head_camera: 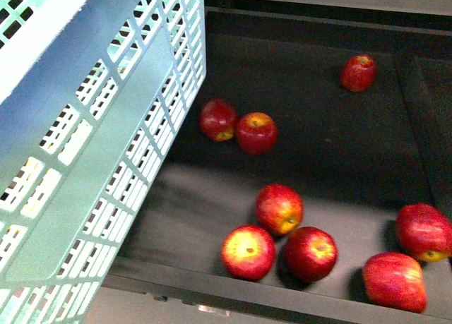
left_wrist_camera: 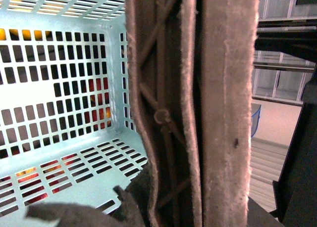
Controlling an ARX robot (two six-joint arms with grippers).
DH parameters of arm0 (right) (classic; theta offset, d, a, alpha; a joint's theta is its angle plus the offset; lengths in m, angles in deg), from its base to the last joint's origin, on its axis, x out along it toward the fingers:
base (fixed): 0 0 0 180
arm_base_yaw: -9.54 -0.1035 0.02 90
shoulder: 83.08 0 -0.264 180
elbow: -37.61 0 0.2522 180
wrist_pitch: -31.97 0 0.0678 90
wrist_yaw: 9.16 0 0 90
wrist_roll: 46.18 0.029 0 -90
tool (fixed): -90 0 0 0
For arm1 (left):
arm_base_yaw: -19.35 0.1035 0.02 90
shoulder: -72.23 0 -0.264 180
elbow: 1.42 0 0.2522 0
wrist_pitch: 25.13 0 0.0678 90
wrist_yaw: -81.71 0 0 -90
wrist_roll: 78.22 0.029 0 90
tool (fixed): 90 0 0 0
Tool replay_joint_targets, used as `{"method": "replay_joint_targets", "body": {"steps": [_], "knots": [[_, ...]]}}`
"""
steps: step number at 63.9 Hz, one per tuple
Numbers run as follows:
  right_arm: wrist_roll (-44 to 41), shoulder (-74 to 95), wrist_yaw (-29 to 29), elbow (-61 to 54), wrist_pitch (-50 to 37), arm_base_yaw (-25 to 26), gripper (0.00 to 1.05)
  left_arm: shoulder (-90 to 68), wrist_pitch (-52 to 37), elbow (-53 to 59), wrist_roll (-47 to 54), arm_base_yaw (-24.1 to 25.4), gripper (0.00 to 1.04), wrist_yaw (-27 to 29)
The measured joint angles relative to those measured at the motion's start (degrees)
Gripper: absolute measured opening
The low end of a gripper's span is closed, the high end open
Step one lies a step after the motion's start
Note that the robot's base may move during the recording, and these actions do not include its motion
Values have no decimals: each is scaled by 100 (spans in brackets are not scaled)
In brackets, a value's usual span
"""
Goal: Pick lemon and mango into basket
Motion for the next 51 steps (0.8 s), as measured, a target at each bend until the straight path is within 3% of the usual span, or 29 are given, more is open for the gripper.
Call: {"method": "replay_joint_targets", "body": {"steps": [51], "knots": [[0, 2, 4, 0, 4, 0, 96, 2, 0, -11, 0, 0, 15, 2]]}}
